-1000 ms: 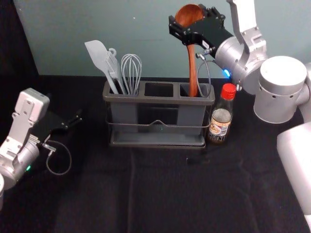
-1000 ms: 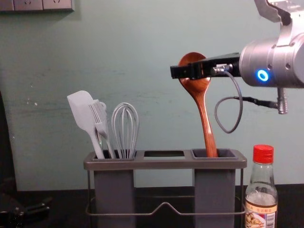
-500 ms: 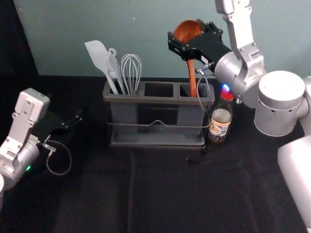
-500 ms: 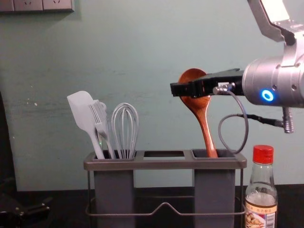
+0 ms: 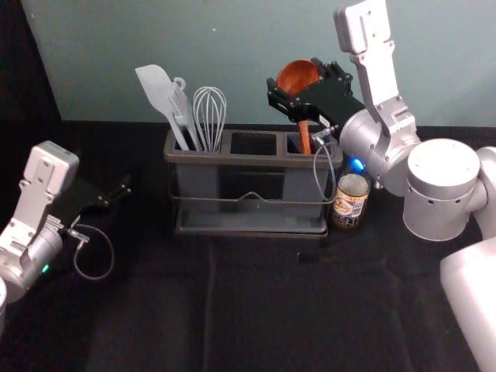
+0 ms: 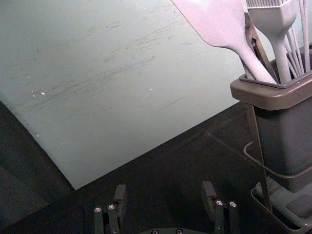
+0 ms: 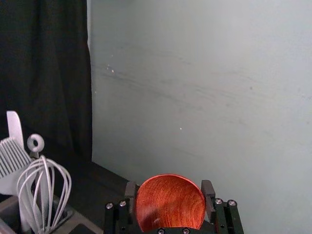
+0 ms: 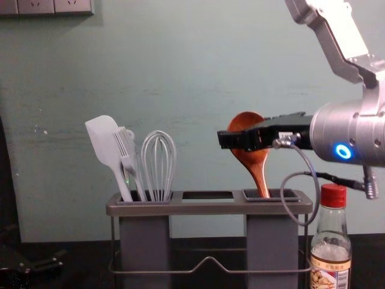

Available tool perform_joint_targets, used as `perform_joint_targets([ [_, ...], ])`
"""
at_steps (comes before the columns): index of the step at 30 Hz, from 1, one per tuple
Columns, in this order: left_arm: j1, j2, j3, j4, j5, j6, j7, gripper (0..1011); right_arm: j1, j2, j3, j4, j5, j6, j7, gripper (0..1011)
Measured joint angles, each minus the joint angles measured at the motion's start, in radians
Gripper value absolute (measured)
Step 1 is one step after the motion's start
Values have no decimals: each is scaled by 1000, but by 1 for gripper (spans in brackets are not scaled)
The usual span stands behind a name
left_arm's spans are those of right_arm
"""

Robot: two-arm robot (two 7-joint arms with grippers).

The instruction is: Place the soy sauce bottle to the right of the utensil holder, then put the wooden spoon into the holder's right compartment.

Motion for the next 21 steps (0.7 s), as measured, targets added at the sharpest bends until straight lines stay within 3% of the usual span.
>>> perform_joint_targets([
  [21,0,0,0,0,0,0,0,1005,-38,0,8,-10,-1,-6,1,829],
])
